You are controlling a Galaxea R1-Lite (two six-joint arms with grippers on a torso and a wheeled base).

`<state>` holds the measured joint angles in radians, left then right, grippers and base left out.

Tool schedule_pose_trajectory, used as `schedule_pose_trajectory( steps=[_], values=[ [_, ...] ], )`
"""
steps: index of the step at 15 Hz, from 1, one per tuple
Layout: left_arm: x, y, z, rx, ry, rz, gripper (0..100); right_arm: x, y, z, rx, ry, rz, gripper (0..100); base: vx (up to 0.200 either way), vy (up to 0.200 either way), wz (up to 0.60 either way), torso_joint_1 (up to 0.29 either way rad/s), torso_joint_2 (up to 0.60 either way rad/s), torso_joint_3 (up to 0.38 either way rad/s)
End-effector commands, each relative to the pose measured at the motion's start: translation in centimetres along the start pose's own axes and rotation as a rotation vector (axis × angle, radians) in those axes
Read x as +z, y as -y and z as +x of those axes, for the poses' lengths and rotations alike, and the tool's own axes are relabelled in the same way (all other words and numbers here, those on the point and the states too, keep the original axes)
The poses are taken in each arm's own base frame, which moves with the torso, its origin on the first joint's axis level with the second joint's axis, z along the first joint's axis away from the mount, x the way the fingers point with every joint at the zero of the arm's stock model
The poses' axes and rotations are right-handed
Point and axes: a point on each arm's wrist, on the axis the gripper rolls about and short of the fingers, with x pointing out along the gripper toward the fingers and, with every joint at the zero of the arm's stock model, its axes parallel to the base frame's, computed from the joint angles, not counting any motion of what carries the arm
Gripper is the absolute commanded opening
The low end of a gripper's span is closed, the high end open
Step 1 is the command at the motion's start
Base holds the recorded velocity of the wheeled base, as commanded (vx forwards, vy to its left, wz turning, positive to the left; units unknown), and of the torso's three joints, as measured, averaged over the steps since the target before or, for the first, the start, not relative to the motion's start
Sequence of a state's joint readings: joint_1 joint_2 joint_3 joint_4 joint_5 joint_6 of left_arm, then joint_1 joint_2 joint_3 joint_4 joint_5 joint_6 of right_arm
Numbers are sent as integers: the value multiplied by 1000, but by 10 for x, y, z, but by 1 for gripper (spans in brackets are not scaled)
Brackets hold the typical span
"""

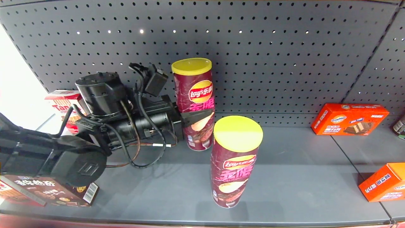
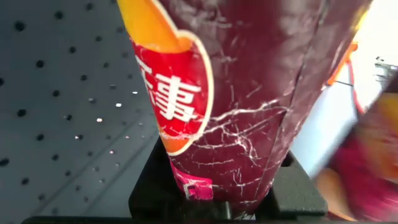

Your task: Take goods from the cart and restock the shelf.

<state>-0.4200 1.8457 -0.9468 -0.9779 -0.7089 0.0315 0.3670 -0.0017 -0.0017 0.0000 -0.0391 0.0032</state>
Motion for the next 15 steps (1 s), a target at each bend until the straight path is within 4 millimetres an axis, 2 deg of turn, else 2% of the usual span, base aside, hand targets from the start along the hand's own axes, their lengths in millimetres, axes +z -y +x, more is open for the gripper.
schedule_pose_trajectory(
  steps=[1, 9, 15],
  values=[
    [-20, -19, 18, 5, -21, -16, 0, 0, 0, 0, 0, -2, 0, 100, 0, 0, 0, 0, 0, 0],
    [-37, -43, 57, -9, 7, 7, 0, 0, 0, 0, 0, -2, 0, 100, 0, 0, 0, 0, 0, 0],
    [-58, -45, 69, -24, -13, 15, 0, 0, 0, 0, 0, -2, 0, 100, 0, 0, 0, 0, 0, 0]
  ],
)
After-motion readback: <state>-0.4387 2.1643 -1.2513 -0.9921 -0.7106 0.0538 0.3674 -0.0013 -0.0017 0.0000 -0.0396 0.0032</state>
